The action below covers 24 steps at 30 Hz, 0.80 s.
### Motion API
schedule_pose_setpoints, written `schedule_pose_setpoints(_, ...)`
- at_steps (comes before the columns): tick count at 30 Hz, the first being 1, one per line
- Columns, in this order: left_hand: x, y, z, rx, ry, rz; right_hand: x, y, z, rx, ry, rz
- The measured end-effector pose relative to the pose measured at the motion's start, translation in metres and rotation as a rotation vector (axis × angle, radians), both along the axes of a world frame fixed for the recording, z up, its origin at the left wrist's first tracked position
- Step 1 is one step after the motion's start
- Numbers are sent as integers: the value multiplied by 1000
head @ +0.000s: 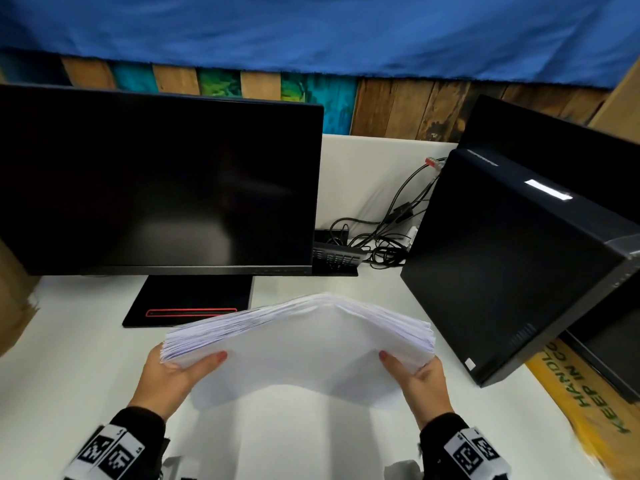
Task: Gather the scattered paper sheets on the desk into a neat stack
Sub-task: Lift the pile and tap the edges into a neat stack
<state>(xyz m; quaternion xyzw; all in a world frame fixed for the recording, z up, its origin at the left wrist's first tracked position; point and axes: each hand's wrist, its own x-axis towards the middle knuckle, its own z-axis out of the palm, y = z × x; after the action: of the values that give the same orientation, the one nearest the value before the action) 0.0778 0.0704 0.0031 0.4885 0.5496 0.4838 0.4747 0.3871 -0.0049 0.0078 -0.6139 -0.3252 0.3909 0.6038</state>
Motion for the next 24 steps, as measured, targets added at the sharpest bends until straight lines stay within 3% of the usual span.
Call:
schedule_pose_setpoints(3, 1, -4, 8, 163, -1, 32, -6, -2, 9, 134, 30, -47)
schedule_pose_setpoints(7, 13, -3, 34, 296, -161, 168, -15, 10, 30, 265, 38, -196)
schedule_pose_setpoints(11, 22, 12, 45, 206, -190, 289, -15, 23, 39, 195, 44, -270)
schedule_pose_setpoints(24, 25, 15, 53, 47, -212, 303, -12, 24, 38, 169, -38, -276)
